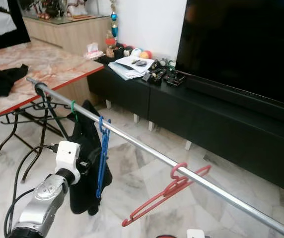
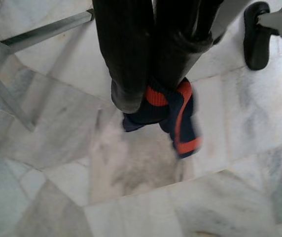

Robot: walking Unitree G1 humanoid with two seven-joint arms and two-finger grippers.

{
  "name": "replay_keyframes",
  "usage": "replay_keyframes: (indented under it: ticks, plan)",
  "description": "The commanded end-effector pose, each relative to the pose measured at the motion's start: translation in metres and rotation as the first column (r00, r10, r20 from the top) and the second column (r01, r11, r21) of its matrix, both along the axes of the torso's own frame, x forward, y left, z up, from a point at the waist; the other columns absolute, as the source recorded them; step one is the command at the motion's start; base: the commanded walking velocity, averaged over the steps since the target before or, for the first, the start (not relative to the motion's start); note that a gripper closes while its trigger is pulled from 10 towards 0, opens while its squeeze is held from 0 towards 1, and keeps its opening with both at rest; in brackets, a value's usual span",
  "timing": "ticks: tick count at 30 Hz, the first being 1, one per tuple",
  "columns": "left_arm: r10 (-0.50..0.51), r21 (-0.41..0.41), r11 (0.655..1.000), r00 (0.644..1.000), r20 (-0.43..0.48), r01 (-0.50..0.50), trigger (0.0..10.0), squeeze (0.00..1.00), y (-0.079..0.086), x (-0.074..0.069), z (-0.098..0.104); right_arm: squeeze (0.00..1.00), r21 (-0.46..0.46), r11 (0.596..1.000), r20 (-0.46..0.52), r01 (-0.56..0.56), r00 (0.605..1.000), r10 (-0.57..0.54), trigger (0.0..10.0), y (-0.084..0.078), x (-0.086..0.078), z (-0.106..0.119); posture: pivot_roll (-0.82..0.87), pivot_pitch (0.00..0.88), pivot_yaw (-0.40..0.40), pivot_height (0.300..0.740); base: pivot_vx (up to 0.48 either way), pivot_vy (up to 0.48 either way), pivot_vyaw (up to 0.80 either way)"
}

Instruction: Hang hanger

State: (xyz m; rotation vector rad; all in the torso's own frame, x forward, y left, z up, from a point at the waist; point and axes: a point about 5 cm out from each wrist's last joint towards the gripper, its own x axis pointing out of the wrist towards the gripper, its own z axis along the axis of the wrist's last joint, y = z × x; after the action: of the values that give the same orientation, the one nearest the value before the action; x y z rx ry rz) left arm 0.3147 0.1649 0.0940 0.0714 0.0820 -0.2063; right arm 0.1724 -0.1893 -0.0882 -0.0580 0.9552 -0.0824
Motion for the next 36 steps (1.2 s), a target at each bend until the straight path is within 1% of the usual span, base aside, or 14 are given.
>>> replay_keyframes:
  ticks: [1,4,5,6,11,13,14,17,23,26,27,29,35,36]
  plan:
    - [0.002,0.013,1.0,1.0,-0.023,-0.001,10.0,0.0,0.003,0.001,-0.003,0.0,0.011,1.0,0.005,-0.001,1.0,0.001,10.0,0.004,0.002,0.0,0.05,0.0,-0.011,0.74,0.0,0.0,0.0]
    - [-0.004,0.032,0.999,0.999,-0.035,0.005,10.0,0.0,0.004,0.004,-0.001,0.0,0.01,1.0,0.001,0.0,1.0,0.0,10.0,0.003,0.0,0.0,0.05,0.0,-0.012,0.74,0.0,0.0,0.0]
    - [-0.022,0.047,0.999,0.997,-0.071,0.025,10.0,0.0,0.003,0.008,-0.003,0.0,0.01,1.0,-0.002,0.0,1.0,0.0,10.0,0.003,0.0,-0.001,0.05,0.0,-0.014,0.74,0.0,0.0,0.0]
    - [-0.028,0.05,0.998,0.996,-0.081,0.032,10.0,0.0,0.003,0.01,-0.003,0.0,0.01,1.0,-0.002,0.0,1.0,0.0,10.0,0.003,0.0,-0.001,0.05,0.0,-0.016,0.74,0.0,0.0,0.0]
    - [-0.06,0.043,0.997,0.992,-0.112,0.065,10.0,0.0,-0.001,0.019,-0.002,0.0,0.01,1.0,-0.003,-0.002,1.0,0.002,10.0,0.003,0.0,-0.001,0.05,0.0,-0.017,0.74,0.0,0.0,0.0]
    - [-0.059,0.054,0.997,0.994,-0.09,0.064,10.0,0.0,-0.003,0.024,0.002,0.0,0.01,1.0,-0.002,0.0,1.0,0.0,10.0,0.003,0.0,0.0,0.04,0.0,-0.014,0.74,0.0,0.0,0.0]
    - [-0.059,0.054,0.997,0.994,-0.09,0.064,10.0,0.0,-0.003,0.024,0.002,0.0,0.01,1.0,-0.002,0.0,1.0,0.0,10.0,0.003,0.0,0.0,0.04,0.0,-0.014,0.74,0.0,0.0,0.0]
    - [-0.03,0.083,0.996,0.999,-0.033,0.033,10.0,0.0,-0.002,0.027,0.008,0.0,0.009,1.0,-0.002,0.003,1.0,-0.003,10.0,0.003,0.0,0.0,0.04,0.0,-0.014,0.74,0.0,0.0,0.0]
    - [0.017,0.048,0.999,0.999,0.042,-0.019,10.0,0.0,-0.004,0.022,0.011,0.0,0.008,1.0,-0.012,-0.004,1.0,0.004,10.0,0.003,-0.002,-0.001,0.05,0.0,-0.013,0.74,0.0,0.0,0.0]
    - [0.017,0.055,0.998,0.997,0.079,-0.021,10.0,0.0,-0.007,0.016,0.012,0.0,0.008,1.0,-0.015,-0.002,1.0,0.003,10.0,0.003,-0.002,-0.002,0.05,0.0,-0.011,0.74,0.0,0.0,0.0]
    - [0.017,0.055,0.998,0.997,0.079,-0.021,10.0,0.0,-0.007,0.016,0.012,0.0,0.008,1.0,-0.015,-0.002,1.0,0.003,10.0,0.003,-0.002,-0.002,0.05,0.0,-0.011,0.74,0.0,0.0,0.0]
    - [0.017,0.05,0.999,0.995,0.097,-0.022,10.0,0.0,-0.008,0.009,0.009,0.0,0.007,1.0,-0.018,-0.003,1.0,0.003,10.0,0.003,-0.002,-0.002,0.05,0.0,-0.009,0.74,0.0,-0.15,0.0]
    - [0.053,0.017,0.998,0.992,0.118,-0.055,10.0,0.0,-0.007,0.004,0.009,0.0,0.008,1.0,-0.02,-0.006,1.0,0.006,10.0,0.004,-0.002,-0.002,0.05,0.0,-0.008,0.74,0.0,-0.236,0.0]
    - [0.061,0.012,0.998,0.988,0.142,-0.064,10.0,0.0,-0.007,0.005,0.013,0.0,0.008,1.0,-0.021,-0.006,1.0,0.006,10.0,0.004,-0.002,-0.002,0.05,0.0,-0.006,0.74,0.0,0.0,0.0]
